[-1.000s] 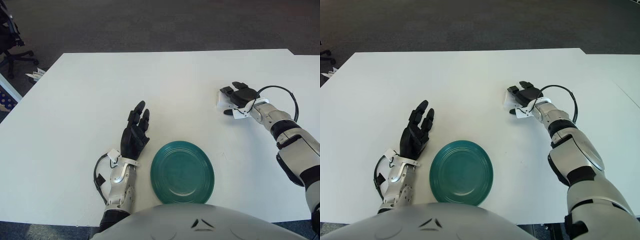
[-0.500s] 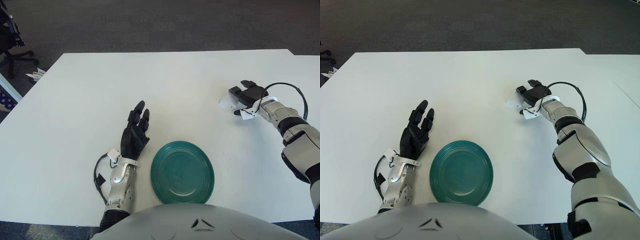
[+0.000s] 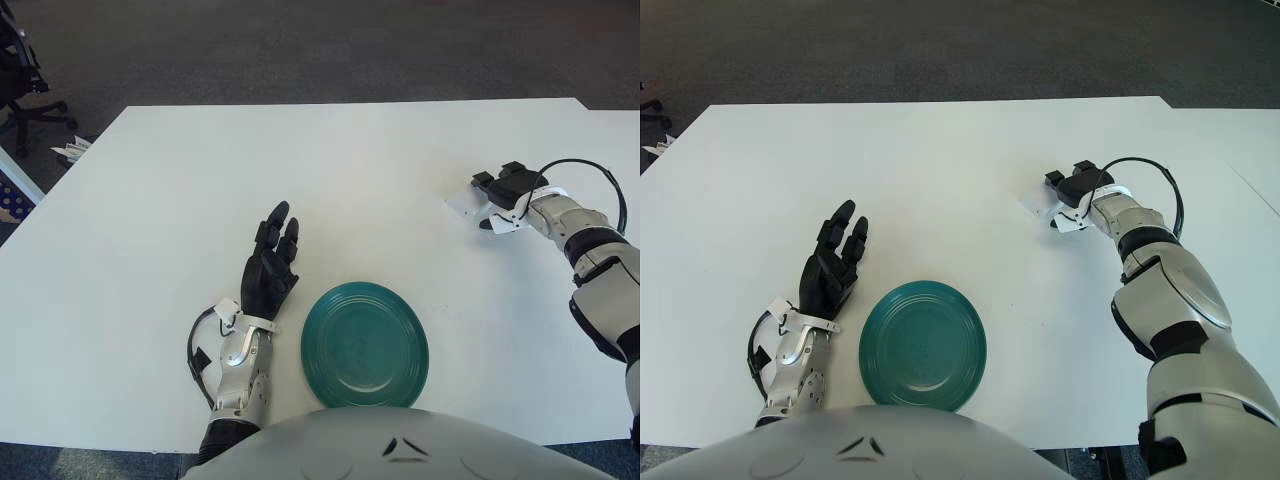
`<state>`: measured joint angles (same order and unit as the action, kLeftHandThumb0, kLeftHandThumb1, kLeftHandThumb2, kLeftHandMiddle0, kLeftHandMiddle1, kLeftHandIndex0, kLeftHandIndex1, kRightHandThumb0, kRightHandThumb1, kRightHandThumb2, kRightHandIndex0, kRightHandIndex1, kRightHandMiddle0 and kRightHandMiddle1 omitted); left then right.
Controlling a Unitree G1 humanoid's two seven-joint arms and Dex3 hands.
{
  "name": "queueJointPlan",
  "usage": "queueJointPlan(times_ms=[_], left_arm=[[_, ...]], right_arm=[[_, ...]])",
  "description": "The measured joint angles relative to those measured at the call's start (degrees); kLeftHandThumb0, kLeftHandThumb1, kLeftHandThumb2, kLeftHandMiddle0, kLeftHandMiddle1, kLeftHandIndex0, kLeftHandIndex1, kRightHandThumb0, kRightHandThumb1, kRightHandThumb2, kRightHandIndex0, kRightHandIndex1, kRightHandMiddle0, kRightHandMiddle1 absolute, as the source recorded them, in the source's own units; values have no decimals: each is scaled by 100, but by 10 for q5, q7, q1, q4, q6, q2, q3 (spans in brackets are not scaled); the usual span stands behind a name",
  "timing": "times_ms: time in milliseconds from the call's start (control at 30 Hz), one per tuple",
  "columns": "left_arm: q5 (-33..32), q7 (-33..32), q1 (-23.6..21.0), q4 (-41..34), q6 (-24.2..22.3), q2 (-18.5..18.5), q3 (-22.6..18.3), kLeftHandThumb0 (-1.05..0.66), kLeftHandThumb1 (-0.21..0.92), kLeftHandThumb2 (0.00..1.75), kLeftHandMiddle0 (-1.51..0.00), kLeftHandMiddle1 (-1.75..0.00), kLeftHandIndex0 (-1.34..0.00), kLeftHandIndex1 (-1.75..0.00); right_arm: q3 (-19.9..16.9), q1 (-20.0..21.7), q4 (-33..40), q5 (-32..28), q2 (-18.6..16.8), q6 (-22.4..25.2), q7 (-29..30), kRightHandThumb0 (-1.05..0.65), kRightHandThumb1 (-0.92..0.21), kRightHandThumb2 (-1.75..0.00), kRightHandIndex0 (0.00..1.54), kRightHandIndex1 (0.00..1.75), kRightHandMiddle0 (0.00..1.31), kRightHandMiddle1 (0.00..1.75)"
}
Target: Put the charger into the plate.
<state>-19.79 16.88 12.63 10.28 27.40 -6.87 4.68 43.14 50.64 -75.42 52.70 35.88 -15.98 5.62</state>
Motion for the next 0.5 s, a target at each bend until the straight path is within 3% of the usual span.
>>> queueJointPlan(times_ms=[500], left_arm=[[1,-8,2,-3,5,0,0,-103,92,114,-17,-1,0,-46]], right_arm=[[-37,-2,-11,-31,-34,76,-8,-86,-92,-70,23,117,0,94]])
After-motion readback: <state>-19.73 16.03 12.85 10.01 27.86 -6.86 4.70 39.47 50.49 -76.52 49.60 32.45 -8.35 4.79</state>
